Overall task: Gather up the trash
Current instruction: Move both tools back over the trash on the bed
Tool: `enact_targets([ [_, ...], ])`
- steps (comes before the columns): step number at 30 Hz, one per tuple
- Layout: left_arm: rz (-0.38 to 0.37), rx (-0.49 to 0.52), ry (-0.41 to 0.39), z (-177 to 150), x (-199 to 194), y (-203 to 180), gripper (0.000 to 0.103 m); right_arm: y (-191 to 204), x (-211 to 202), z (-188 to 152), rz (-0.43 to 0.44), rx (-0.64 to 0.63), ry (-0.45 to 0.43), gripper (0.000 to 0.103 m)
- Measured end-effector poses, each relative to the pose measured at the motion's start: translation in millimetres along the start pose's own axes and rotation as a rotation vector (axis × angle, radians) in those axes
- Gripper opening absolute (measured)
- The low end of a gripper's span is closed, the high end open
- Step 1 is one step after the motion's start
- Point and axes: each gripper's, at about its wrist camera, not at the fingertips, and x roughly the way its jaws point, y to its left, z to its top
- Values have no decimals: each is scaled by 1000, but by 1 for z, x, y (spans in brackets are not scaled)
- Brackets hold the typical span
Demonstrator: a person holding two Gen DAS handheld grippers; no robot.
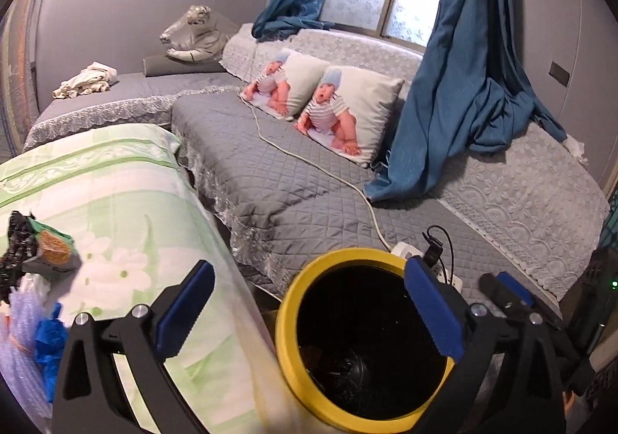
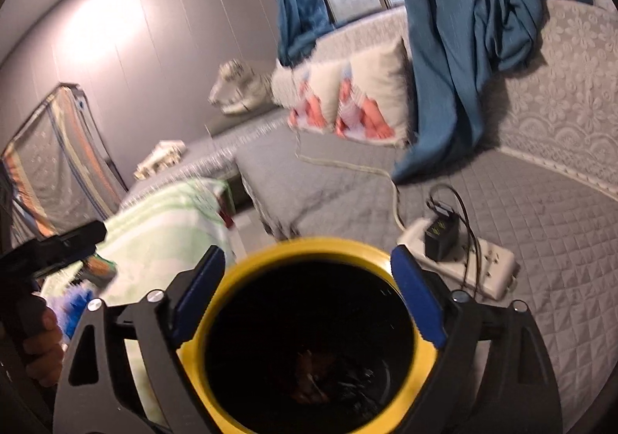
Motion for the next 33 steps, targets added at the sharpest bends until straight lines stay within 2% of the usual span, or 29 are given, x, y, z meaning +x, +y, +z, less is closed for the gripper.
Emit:
enact_targets([
  [5,30,-5,-5,7,-22,22,95,25,-17,10,33,-54,-96,95],
  [11,6,-85,3,11,-53,69,95,65,-18,14,97,-128,-102,95],
  [22,267,-135,-168,0,-146,151,95,155,-20,11,244,-263,-110,95],
  [27,384,-163,-201,-17,-182,189,95,191,-12,3,309,-306,-70,95],
  [33,455,-220,-213,-49,-212,226,95,234,2,-17,379,-366,3,95],
])
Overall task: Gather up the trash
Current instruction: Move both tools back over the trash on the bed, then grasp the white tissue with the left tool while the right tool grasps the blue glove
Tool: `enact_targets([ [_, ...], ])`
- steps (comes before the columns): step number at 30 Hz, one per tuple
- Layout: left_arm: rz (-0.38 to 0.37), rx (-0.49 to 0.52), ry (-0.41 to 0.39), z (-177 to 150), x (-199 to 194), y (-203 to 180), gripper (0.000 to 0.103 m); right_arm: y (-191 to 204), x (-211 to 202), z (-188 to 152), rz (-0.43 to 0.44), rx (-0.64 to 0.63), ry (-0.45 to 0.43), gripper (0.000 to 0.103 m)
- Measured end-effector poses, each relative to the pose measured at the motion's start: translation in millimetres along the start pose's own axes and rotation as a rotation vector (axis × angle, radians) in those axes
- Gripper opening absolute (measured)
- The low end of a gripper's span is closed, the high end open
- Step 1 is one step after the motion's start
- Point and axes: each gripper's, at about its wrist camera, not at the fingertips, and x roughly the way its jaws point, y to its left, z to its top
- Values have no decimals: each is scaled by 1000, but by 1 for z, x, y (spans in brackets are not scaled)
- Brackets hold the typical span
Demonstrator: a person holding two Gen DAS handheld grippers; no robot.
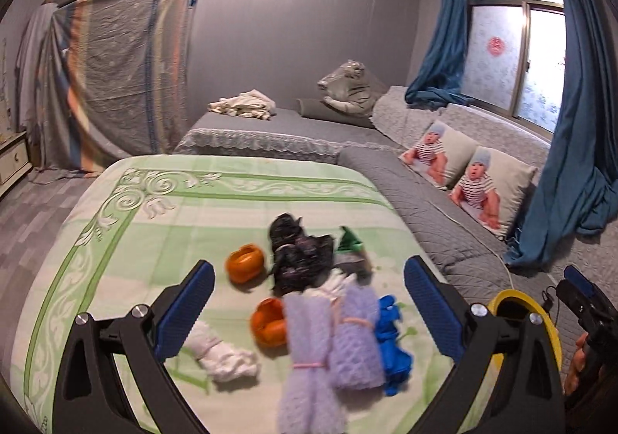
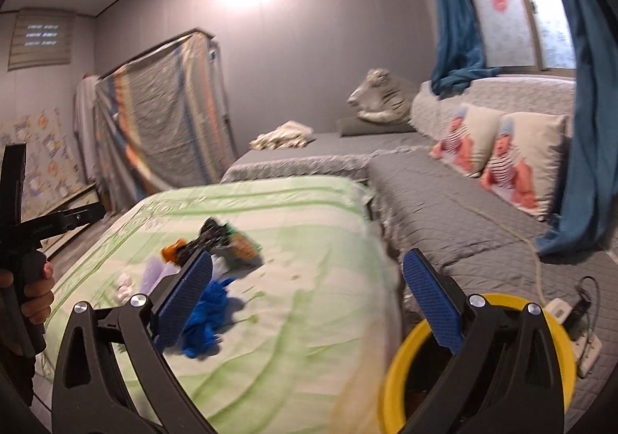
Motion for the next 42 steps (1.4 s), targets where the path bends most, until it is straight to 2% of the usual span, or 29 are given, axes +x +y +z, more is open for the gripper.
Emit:
enact_targets([
  [9,91,-62,-9,-32,-6,61,95,42,36,-20,92,-58,107,95],
  [15,138,-57,0,-57,-1,85,95,59,62,-40,130,-106,202,94],
  [19,136,-39,40,-71,11,90,95,72,79,-54,156,-141,270,94],
  [31,98,-24,129,-87,33,92,95,97,104,-78,217,-235,368,94],
  [42,107,18,211,-83,56,83,95,100,125,-86,240,-252,441,78],
])
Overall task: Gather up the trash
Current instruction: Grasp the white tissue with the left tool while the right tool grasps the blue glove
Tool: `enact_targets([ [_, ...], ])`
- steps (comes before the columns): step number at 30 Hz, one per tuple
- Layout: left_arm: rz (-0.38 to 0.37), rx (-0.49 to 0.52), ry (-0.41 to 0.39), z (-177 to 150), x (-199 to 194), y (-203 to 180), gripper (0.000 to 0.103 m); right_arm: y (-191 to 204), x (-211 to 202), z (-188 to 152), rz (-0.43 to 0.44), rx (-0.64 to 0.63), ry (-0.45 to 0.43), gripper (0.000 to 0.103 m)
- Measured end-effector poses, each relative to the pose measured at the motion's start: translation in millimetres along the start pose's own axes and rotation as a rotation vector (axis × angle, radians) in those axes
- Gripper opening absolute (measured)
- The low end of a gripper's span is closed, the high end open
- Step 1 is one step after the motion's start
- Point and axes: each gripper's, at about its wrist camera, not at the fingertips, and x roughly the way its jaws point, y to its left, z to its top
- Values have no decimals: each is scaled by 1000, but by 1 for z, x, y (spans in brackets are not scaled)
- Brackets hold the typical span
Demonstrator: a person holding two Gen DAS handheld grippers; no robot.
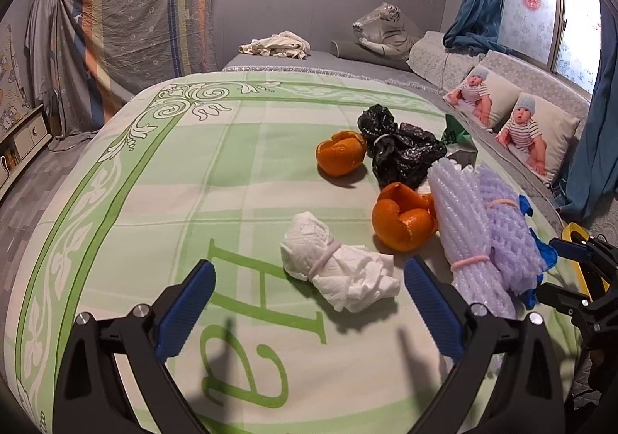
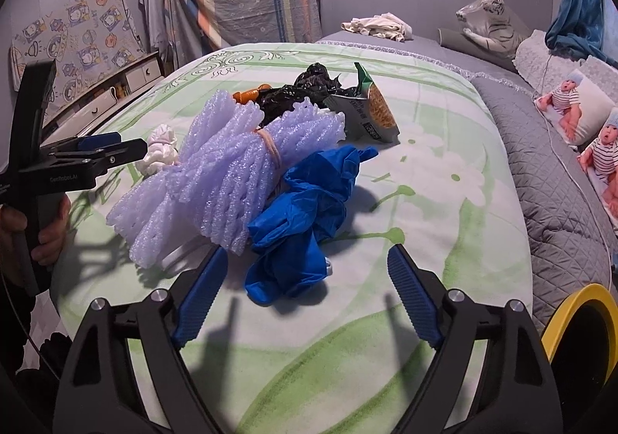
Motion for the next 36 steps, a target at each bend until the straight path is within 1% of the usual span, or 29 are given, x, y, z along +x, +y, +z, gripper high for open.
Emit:
enact_targets([
  [4,-12,-11,33,5,9,0,95,-3,7,2,24,13,27,72],
  [8,-27,-38,74,12,20,-1,89,-5,13,5,36,22,43,68],
  [10,-26,-45,92,14,26,-1,85,-4,17,8,38,17,53,64],
  [12,-35,-59,117,15,33,-1,74,-6,21,11,43,21,61,61],
  [13,-40,-68,132,15,36,-1,71,-6,23,12,44,23,67,60],
  [15,-50,-74,157,14,41,-3,61,-8,27,14,44,31,77,56],
  [17,-44,-62,165,13,43,-7,57,-10,33,16,51,42,92,50],
  [18,-31,-53,162,13,42,-9,54,-11,34,16,50,45,95,46],
  [19,-28,-50,162,13,41,-10,54,-11,34,17,47,48,93,42],
  [20,-30,-54,162,13,41,-10,52,-12,34,17,49,51,92,40],
  [22,-38,-71,162,13,38,-7,51,-13,33,17,64,58,95,29],
  [23,-38,-79,158,14,37,-6,50,-13,33,17,70,60,97,28],
  [25,-31,-96,142,15,32,-2,50,-13,32,17,66,62,93,21],
  [30,-28,-140,94,17,16,6,50,-19,20,19,43,69,61,15],
  [36,-35,-152,40,21,-5,6,49,-25,-3,19,26,94,13,15],
])
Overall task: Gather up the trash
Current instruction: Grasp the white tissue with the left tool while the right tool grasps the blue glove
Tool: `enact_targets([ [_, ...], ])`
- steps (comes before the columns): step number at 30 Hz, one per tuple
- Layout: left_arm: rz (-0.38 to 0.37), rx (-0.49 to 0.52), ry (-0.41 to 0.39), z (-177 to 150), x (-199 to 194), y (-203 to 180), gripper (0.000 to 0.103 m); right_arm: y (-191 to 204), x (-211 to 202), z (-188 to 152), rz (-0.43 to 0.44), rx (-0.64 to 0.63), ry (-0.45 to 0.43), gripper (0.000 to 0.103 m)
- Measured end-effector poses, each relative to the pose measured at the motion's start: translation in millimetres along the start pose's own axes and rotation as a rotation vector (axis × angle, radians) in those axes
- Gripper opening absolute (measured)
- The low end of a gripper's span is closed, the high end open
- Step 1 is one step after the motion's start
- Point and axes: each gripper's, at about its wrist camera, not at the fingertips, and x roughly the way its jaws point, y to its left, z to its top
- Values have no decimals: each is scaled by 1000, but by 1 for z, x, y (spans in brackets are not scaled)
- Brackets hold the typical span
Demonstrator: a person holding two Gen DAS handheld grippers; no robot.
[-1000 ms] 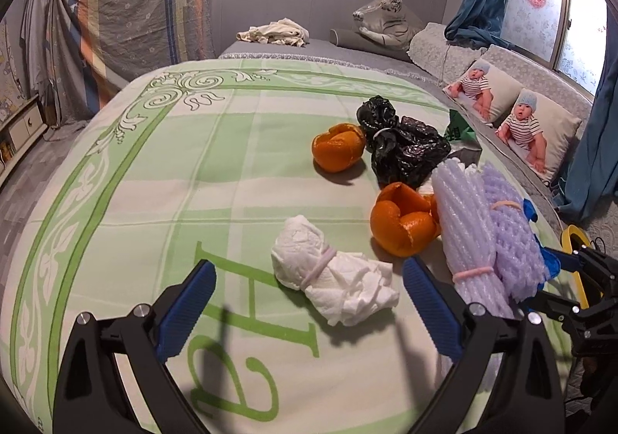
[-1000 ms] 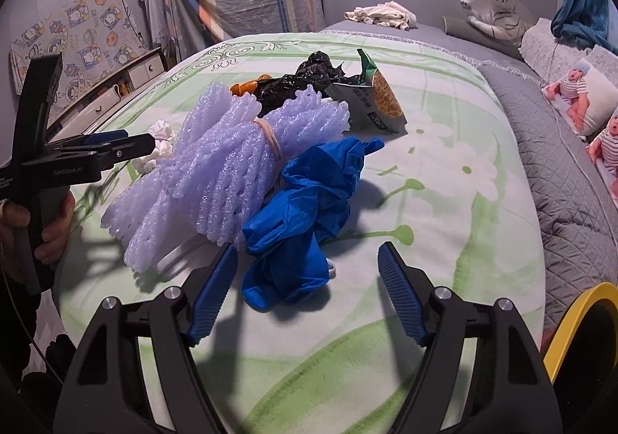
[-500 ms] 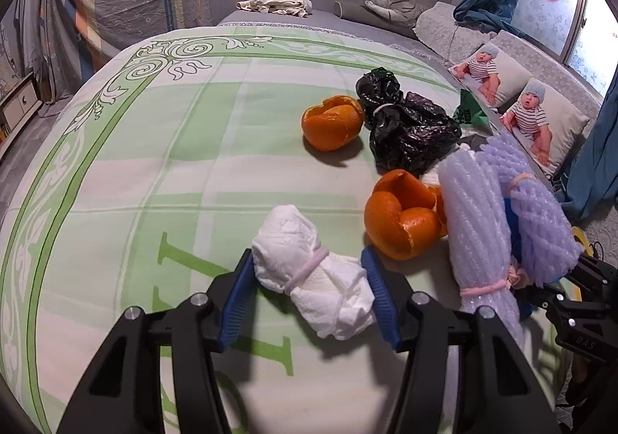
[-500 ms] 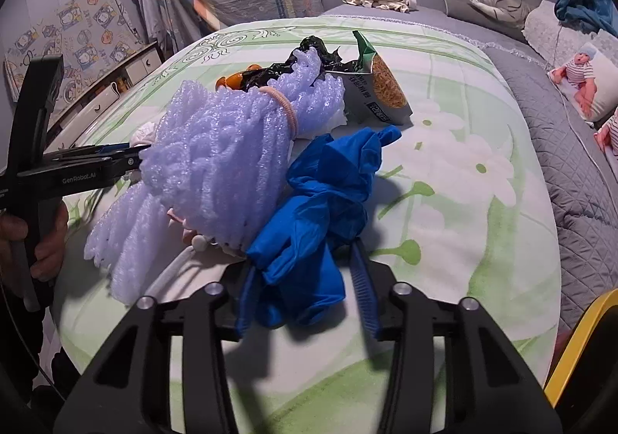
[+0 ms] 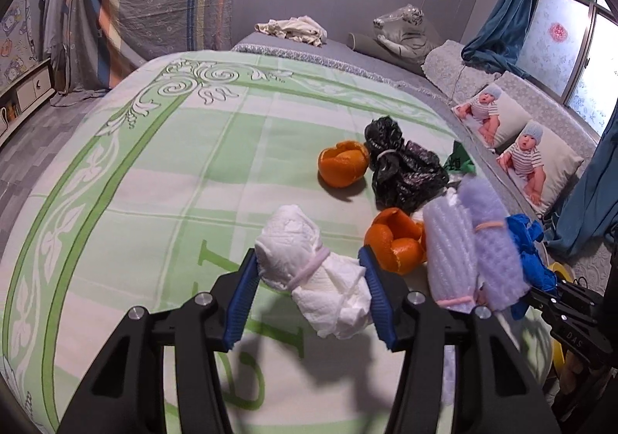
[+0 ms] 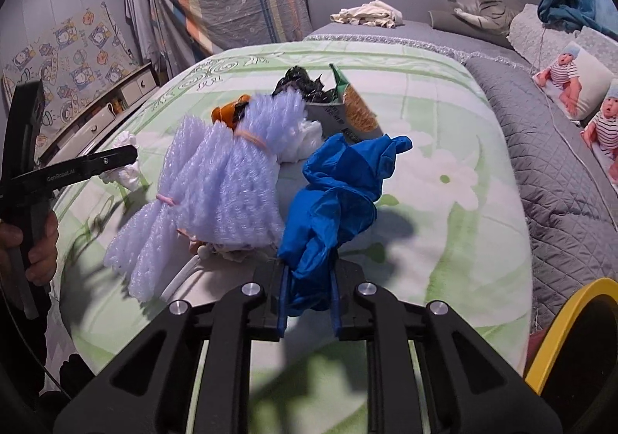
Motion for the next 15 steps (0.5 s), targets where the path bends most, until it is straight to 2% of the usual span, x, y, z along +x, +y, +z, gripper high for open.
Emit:
enact_targets([
  [4,1,7,-48,2,-17,-7,49,-5,-17,-1,-11,18,-35,15],
  [15,-27,13,-97,2,-46,-24,49,-13,-59,-6,-38,41,-123,15],
])
